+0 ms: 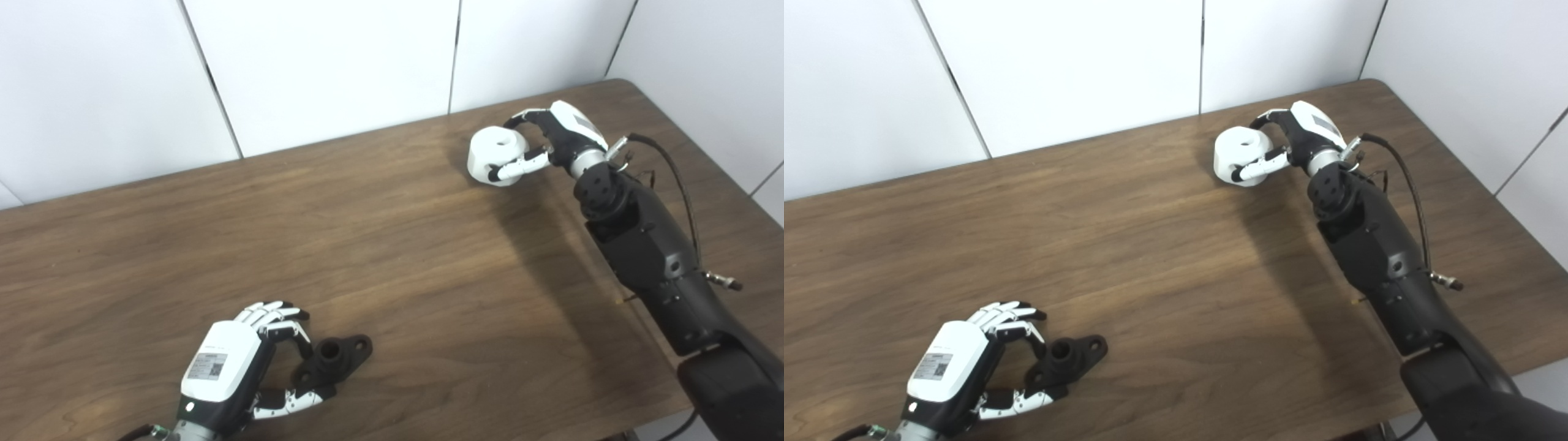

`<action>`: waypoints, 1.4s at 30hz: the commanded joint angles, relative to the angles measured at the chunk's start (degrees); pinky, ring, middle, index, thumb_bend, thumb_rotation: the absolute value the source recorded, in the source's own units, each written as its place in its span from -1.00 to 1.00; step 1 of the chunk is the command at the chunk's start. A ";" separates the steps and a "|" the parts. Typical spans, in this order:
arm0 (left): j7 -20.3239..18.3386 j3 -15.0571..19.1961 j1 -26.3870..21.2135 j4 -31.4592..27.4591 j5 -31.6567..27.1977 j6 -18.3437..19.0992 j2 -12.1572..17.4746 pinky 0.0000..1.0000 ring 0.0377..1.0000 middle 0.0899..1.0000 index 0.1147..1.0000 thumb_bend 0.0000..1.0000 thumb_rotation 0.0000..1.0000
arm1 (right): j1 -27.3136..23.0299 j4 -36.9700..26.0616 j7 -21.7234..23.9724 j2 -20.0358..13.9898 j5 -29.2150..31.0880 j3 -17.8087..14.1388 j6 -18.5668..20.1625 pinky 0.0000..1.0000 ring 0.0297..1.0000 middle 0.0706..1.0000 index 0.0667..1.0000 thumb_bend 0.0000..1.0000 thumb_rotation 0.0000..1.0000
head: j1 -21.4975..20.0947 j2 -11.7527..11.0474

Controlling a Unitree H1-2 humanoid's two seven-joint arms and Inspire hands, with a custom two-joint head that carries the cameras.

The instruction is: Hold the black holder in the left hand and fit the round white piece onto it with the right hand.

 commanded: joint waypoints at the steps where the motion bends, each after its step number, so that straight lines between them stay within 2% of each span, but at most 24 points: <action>1: -3.40 0.98 1.50 1.78 2.94 2.81 2.41 0.70 0.64 0.46 -0.16 0.04 -0.90 | -2.39 -1.95 -0.84 -1.94 -0.13 -0.49 -1.26 0.70 0.96 0.77 0.46 0.76 -0.41 | -0.03 0.04; 4: -3.38 1.03 1.53 1.71 2.98 2.84 2.34 0.70 0.64 0.46 -0.16 0.04 -0.90 | -2.43 -2.01 -0.78 -1.93 -0.18 -0.44 -0.85 0.70 0.98 0.81 0.46 0.76 -0.39 | -0.13 0.15; 9: -3.31 1.04 1.49 1.83 2.83 2.79 2.23 0.70 0.64 0.46 -0.16 0.04 -0.90 | -2.54 -1.40 -1.44 -2.05 -0.31 -0.31 -1.74 0.67 0.92 0.75 0.40 0.74 -0.38 | 0.09 0.22; 14: -3.87 1.04 1.56 1.29 3.09 3.18 2.20 0.70 0.64 0.46 -0.16 0.04 -0.90 | -2.08 -0.88 -3.78 -1.52 0.28 -1.11 -4.28 0.69 0.91 0.72 0.26 0.70 -0.48 | 0.09 0.29; 17: -4.00 1.01 1.55 1.22 3.44 3.23 2.15 0.70 0.64 0.46 -0.16 0.04 -0.90 | -1.81 -0.23 -6.34 -1.05 0.34 -1.60 -6.50 0.69 0.92 0.70 0.15 0.64 -0.62 | 0.16 0.34; 18: -3.91 1.02 1.55 1.25 3.42 3.11 2.14 0.69 0.64 0.46 -0.16 0.04 -0.90 | -1.75 0.07 -7.17 -0.96 0.23 -1.63 -7.18 0.69 0.92 0.69 0.01 0.29 -0.68 | 0.16 0.34; 19: -3.81 1.02 1.55 1.28 3.39 2.97 2.14 0.69 0.64 0.46 -0.16 0.04 -0.90 | -1.70 0.37 -8.04 -0.85 0.04 -1.62 -7.74 0.68 0.92 0.68 -0.04 0.17 -0.70 | 0.20 0.37; 21: -3.66 0.96 1.52 1.34 3.44 2.76 2.14 0.68 0.64 0.46 -0.16 0.04 -0.90 | -1.55 0.79 -9.81 -0.63 -0.36 -1.56 -8.80 0.69 0.91 0.67 -0.09 0.08 -0.72 | 0.21 0.37; 29: -4.11 0.80 1.58 1.11 3.87 3.38 1.67 0.69 0.65 0.47 -0.16 0.04 -0.90 | -1.11 2.04 -13.94 -0.48 -1.23 -1.10 -11.18 0.70 0.89 0.63 -0.11 0.05 -0.73 | 0.50 0.33; 36: -4.22 0.68 1.53 1.37 3.63 3.44 1.20 0.71 0.66 0.48 -0.16 0.04 -0.90 | -0.70 2.23 -14.50 -0.72 -0.98 -1.13 -12.16 0.69 0.89 0.64 -0.11 0.05 -0.74 | 0.97 0.20; 42: -4.70 0.43 1.43 1.19 4.18 4.01 0.38 0.72 0.66 0.49 -0.16 0.04 -0.90 | 0.76 -1.26 -12.92 -1.84 -1.12 -0.81 -13.50 0.69 0.91 0.65 -0.11 0.05 -0.73 | 2.54 0.45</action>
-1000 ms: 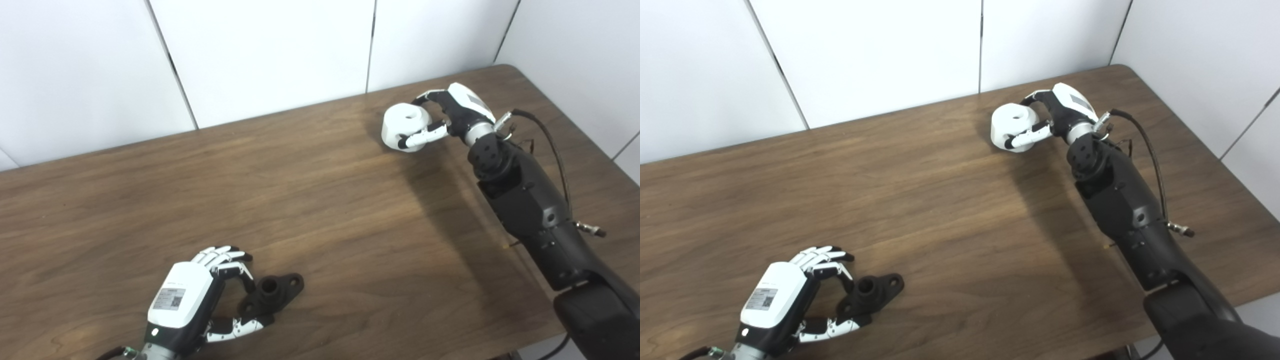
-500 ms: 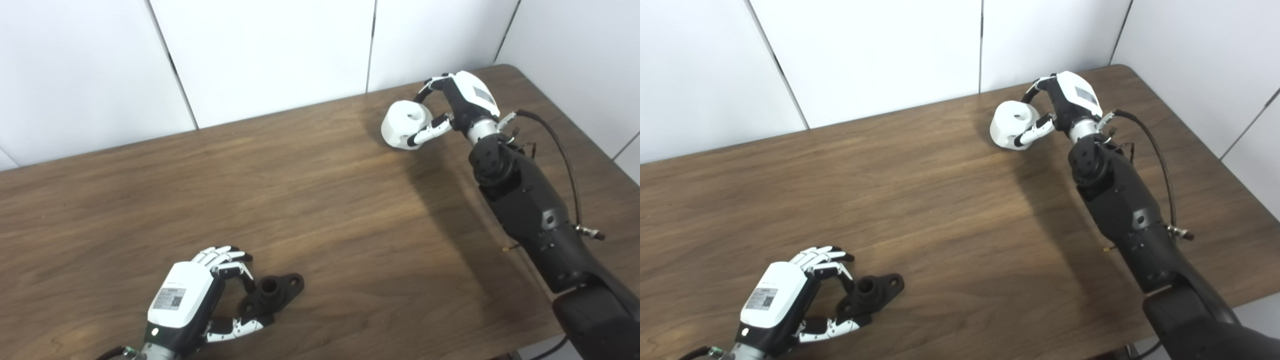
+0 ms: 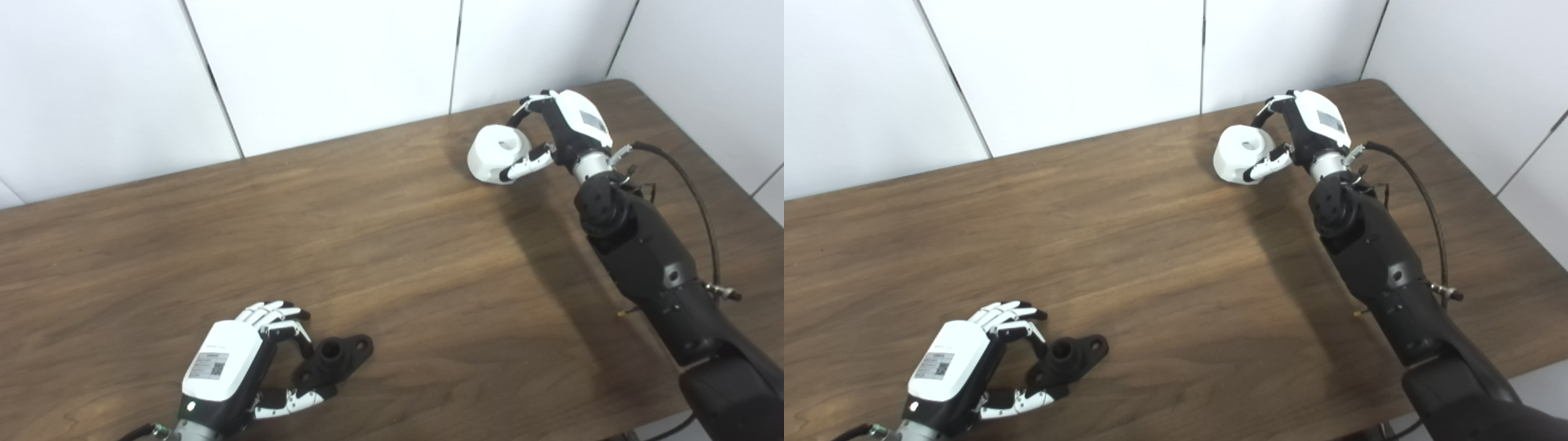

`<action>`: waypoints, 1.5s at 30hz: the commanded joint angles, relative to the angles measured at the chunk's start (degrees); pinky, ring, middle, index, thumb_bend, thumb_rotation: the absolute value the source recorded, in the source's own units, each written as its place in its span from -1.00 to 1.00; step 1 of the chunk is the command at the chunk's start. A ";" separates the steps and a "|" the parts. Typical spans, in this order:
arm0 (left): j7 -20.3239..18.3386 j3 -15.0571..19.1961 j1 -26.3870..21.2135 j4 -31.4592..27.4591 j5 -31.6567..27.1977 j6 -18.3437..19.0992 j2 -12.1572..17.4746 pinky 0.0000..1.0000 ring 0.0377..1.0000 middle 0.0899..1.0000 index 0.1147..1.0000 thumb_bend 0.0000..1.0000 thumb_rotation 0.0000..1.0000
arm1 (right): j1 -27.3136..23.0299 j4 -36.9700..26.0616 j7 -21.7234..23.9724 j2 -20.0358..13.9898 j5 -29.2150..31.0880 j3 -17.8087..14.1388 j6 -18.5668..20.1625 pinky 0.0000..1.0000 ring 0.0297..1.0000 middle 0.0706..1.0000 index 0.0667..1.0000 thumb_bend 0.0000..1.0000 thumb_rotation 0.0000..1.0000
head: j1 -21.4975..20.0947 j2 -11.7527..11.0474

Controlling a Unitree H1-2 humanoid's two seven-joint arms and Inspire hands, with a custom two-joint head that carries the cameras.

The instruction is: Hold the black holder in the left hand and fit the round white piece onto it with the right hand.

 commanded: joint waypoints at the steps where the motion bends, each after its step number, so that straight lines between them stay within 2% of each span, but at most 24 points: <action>1: -3.66 0.13 1.35 1.67 3.78 3.82 1.05 0.73 0.67 0.49 -0.16 0.04 -0.90 | -1.52 -3.90 0.19 -2.32 -0.73 -0.35 -2.08 0.70 0.91 0.66 -0.11 0.05 -0.73 | 0.47 -0.01; 5: -3.95 -0.01 1.35 1.72 4.09 3.97 0.19 0.75 0.68 0.50 -0.16 0.04 -0.90 | 0.26 -11.50 4.46 -3.56 -1.98 0.70 -0.67 0.77 0.88 0.64 -0.11 0.05 -0.73 | 3.04 0.42; 11: -3.70 -0.59 1.55 1.73 5.50 4.39 -1.35 0.75 0.68 0.49 -0.16 0.04 -0.90 | 1.81 -24.28 15.19 -4.68 -1.82 1.41 4.10 0.98 0.93 0.66 -0.11 0.05 -0.73 | 6.70 1.30; 14: -3.84 -1.05 1.54 1.69 6.30 5.03 -2.30 0.75 0.68 0.50 -0.16 0.04 -0.90 | 1.96 -30.37 20.41 -5.01 -1.98 2.15 6.81 1.00 0.97 0.66 -0.11 0.05 -0.73 | 9.30 2.08; 20: -3.86 -2.07 1.33 2.15 8.11 6.02 -4.06 0.80 0.71 0.52 -0.16 0.04 -0.89 | 2.22 -38.98 27.48 -4.77 -1.59 3.59 8.48 1.00 1.00 0.65 -0.11 0.05 -0.73 | 13.14 3.05; 27: -5.23 -2.98 0.64 1.96 8.31 7.85 -5.38 0.88 0.74 0.56 -0.16 0.04 -0.90 | 1.83 -44.78 33.27 -3.95 -1.67 5.66 7.43 1.00 1.00 0.64 -0.11 0.05 -0.73 | 15.01 4.46; 34: -6.19 -4.15 -0.16 1.76 8.91 9.78 -5.80 0.90 0.76 0.56 -0.16 0.04 -0.89 | 2.37 -48.02 37.24 -1.54 -1.95 8.22 8.48 0.99 1.00 0.63 -0.11 0.05 -0.73 | 16.58 5.82; 45: -5.72 -4.93 -0.66 1.94 8.28 10.41 -5.91 0.92 0.77 0.56 -0.16 0.04 -0.90 | 4.02 -48.50 39.29 1.63 -2.14 10.99 7.36 0.94 1.00 0.65 -0.11 0.05 -0.73 | 17.79 6.57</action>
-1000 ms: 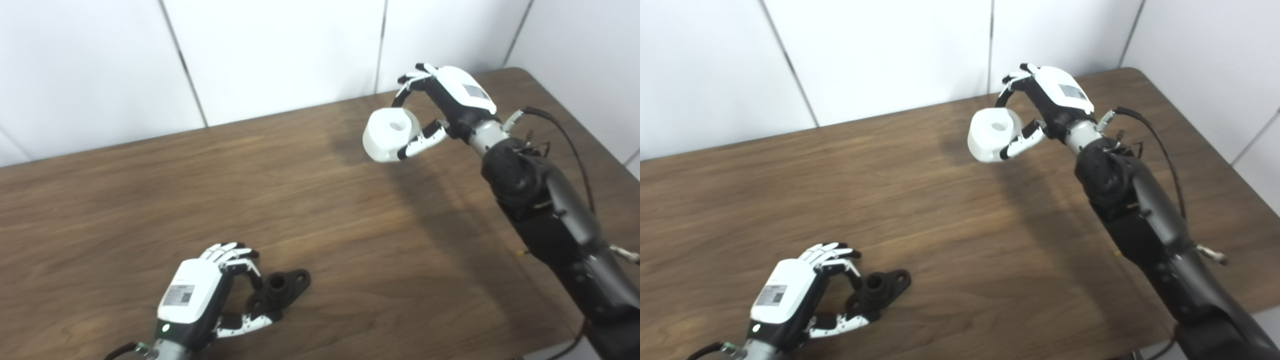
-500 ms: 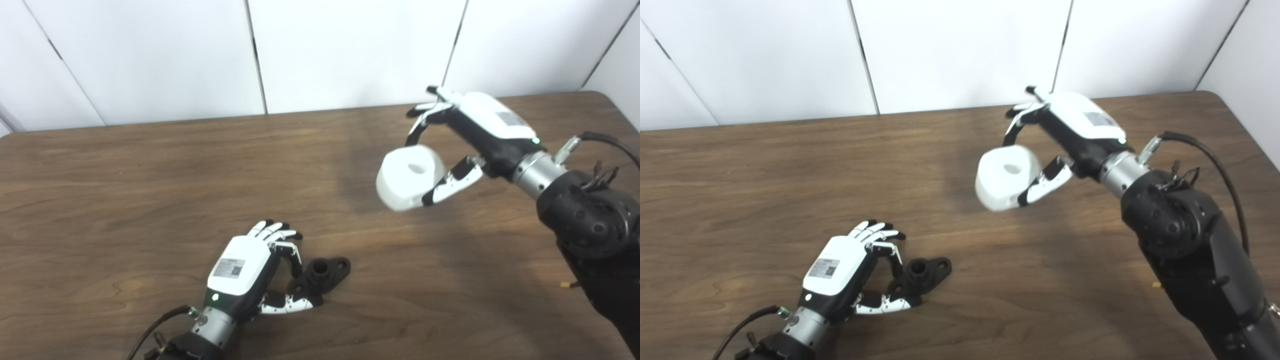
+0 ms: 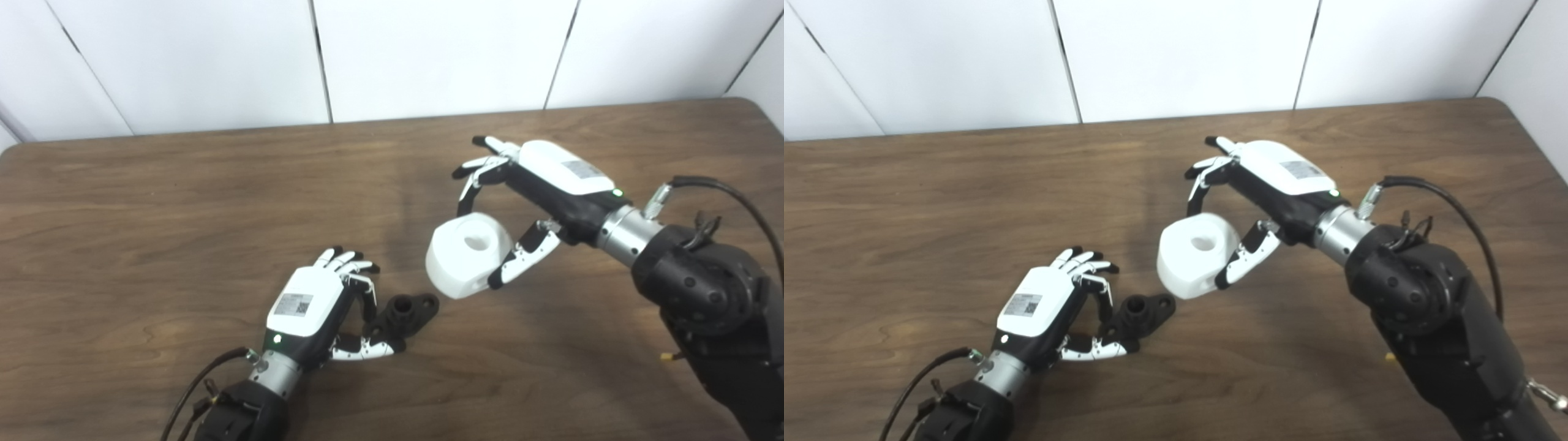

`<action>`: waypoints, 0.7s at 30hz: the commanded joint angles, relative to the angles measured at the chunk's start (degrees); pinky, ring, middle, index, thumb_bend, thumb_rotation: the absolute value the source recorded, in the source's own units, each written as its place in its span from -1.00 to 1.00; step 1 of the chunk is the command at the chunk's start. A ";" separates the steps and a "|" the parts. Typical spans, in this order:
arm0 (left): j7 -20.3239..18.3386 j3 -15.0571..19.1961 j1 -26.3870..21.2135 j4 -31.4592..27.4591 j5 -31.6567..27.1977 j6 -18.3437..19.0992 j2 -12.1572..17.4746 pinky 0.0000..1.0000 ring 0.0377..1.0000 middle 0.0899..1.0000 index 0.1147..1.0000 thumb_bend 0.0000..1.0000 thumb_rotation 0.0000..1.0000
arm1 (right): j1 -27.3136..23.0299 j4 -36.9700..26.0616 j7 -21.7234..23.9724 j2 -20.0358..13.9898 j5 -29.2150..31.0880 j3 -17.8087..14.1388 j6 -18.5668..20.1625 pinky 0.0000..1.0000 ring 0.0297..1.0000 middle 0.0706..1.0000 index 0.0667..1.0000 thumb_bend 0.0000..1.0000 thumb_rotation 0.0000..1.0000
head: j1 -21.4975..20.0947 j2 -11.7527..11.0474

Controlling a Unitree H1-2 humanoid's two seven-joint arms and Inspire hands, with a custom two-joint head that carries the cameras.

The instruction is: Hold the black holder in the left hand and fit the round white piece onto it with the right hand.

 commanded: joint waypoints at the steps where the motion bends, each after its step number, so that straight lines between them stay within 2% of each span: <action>1: -3.22 -1.68 0.74 2.82 2.64 1.24 0.33 0.92 0.77 0.55 -0.16 0.04 -0.90 | -1.59 -1.49 -0.86 0.73 -0.16 -0.22 -1.71 0.97 1.00 0.65 -0.11 0.05 -0.73 | 0.13 0.07; 21: -0.79 -2.46 -0.13 5.08 2.82 1.02 -0.35 0.89 0.76 0.55 -0.16 0.04 -0.89 | -2.28 -1.95 -0.91 5.00 0.32 1.25 -2.94 0.98 1.00 0.67 -0.11 0.05 -0.73 | 1.17 -0.61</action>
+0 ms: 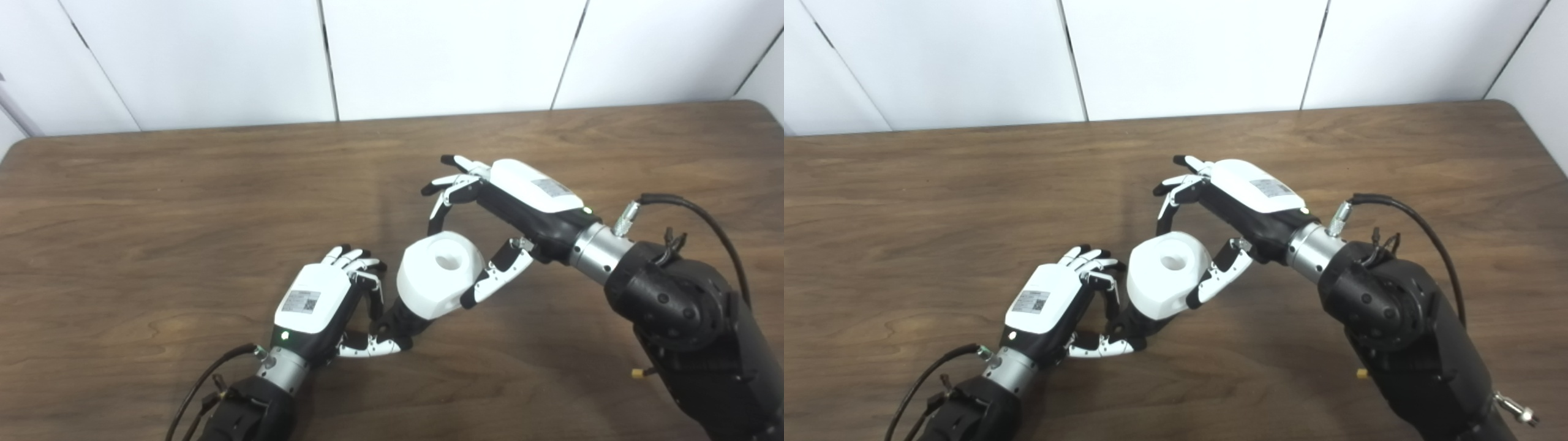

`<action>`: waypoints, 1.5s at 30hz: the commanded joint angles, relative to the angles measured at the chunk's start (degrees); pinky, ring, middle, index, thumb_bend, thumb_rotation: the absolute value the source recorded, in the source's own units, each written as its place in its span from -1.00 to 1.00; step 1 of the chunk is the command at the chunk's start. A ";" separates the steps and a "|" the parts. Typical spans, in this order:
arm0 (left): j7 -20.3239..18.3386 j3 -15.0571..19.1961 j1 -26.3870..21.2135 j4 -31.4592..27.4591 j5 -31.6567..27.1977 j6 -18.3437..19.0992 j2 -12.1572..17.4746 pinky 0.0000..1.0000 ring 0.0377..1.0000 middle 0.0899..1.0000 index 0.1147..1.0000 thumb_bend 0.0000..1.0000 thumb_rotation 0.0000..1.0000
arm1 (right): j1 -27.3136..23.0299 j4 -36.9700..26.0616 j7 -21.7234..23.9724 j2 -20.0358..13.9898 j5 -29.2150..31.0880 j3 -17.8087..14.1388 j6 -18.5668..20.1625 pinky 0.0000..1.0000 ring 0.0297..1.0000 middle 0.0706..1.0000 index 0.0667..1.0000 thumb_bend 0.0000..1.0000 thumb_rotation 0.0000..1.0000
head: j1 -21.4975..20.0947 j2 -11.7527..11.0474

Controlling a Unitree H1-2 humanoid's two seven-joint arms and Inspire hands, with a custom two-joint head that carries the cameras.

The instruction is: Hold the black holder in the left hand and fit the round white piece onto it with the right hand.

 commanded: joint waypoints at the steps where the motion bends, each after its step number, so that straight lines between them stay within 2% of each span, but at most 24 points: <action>1: -2.47 -1.70 0.70 3.58 2.84 1.19 0.03 0.90 0.76 0.55 -0.16 0.04 -0.89 | -2.37 -1.92 -0.91 0.26 0.24 -0.52 -2.07 0.98 1.00 0.67 -0.11 0.05 -0.73 | 0.09 -0.10; 6: -2.50 -2.14 0.56 3.59 3.59 1.79 -0.14 0.88 0.74 0.54 -0.16 0.04 -0.89 | -2.32 -1.68 -0.74 1.04 0.09 0.00 -2.08 0.93 1.00 0.66 -0.11 0.05 -0.73 | 0.21 -0.14; 11: -2.43 -2.24 0.51 3.54 3.99 2.19 -0.46 0.88 0.73 0.54 -0.16 0.04 -0.89 | -2.34 -1.47 -0.29 1.80 -0.04 0.60 -1.56 0.97 1.00 0.67 -0.11 0.05 -0.73 | 0.19 -0.01; 30: -2.19 -2.58 0.40 2.89 4.08 2.71 -0.83 0.88 0.74 0.54 -0.16 0.04 -0.90 | -0.87 1.15 -0.21 0.83 -3.25 2.61 -6.60 1.00 1.00 0.65 -0.11 0.05 -0.74 | 0.40 0.43; 39: -2.21 -2.51 0.56 2.35 3.57 2.78 -0.75 0.88 0.74 0.54 -0.16 0.04 -0.90 | -0.85 2.02 0.18 0.25 -3.76 2.36 -8.28 0.79 1.00 0.67 -0.11 0.05 -0.74 | -0.05 0.49; 45: -2.36 -2.49 0.58 2.16 3.45 2.81 -0.64 0.89 0.74 0.54 -0.16 0.04 -0.90 | -1.00 2.53 -0.26 0.12 -4.73 2.27 -10.25 0.73 1.00 0.66 -0.11 0.05 -0.74 | -0.37 0.47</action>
